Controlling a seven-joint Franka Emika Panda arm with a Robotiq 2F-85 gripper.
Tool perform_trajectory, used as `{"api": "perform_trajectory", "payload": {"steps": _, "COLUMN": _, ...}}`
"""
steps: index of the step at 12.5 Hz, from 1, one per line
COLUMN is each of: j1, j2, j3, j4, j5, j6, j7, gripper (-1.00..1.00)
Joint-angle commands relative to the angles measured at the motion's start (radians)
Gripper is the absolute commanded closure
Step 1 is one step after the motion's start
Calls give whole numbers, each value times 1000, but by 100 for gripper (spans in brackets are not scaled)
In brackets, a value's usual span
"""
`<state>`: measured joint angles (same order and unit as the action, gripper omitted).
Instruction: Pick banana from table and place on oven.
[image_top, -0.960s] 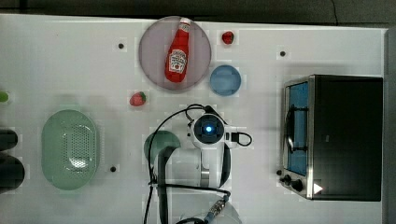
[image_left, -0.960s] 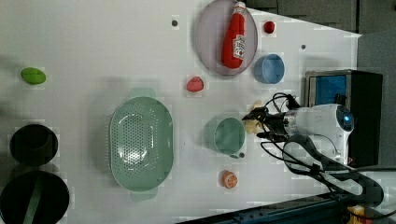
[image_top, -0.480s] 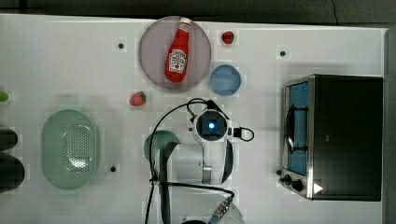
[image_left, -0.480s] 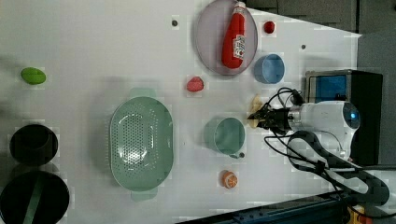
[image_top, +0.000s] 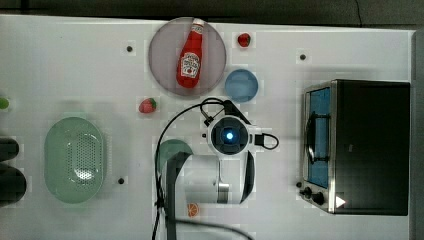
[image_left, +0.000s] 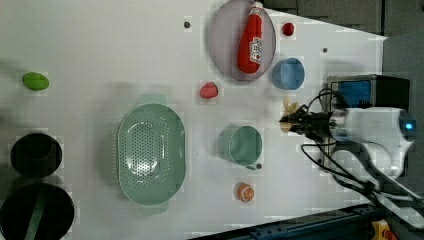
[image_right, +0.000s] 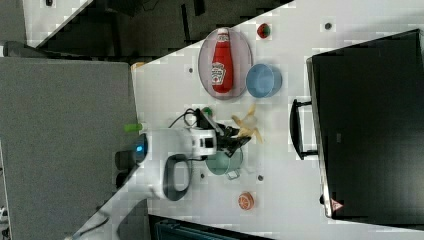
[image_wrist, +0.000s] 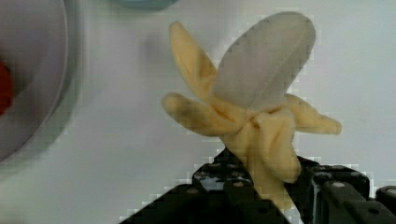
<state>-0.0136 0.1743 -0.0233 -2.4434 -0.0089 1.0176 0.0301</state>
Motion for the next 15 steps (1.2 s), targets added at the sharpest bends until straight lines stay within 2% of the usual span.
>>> {"api": "perform_trajectory", "payload": {"steps": 1, "j1": 3, "j2": -223, "j3": 6, "j4": 68, "j5": -27, "j6": -153, "j7": 28, "gripper": 47}}
{"api": "perform_trajectory", "payload": {"steps": 4, "j1": 2, "j2": -366, "j3": 2, "j4": 188, "j5": -27, "j6": -454, "j7": 28, "gripper": 47}}
{"api": "perform_trajectory", "payload": {"steps": 8, "j1": -1, "j2": -387, "j3": -16, "j4": 404, "j5": -27, "j6": -767, "j7": 27, "gripper": 47}}
{"api": "perform_trajectory", "payload": {"steps": 12, "j1": -10, "j2": -333, "j3": -101, "j4": 536, "j5": -27, "j6": -810, "j7": 10, "gripper": 47}}
{"api": "perform_trajectory", "payload": {"steps": 15, "j1": -20, "j2": -285, "j3": -214, "j4": 555, "j5": -29, "j6": -801, "j7": -106, "gripper": 47}}
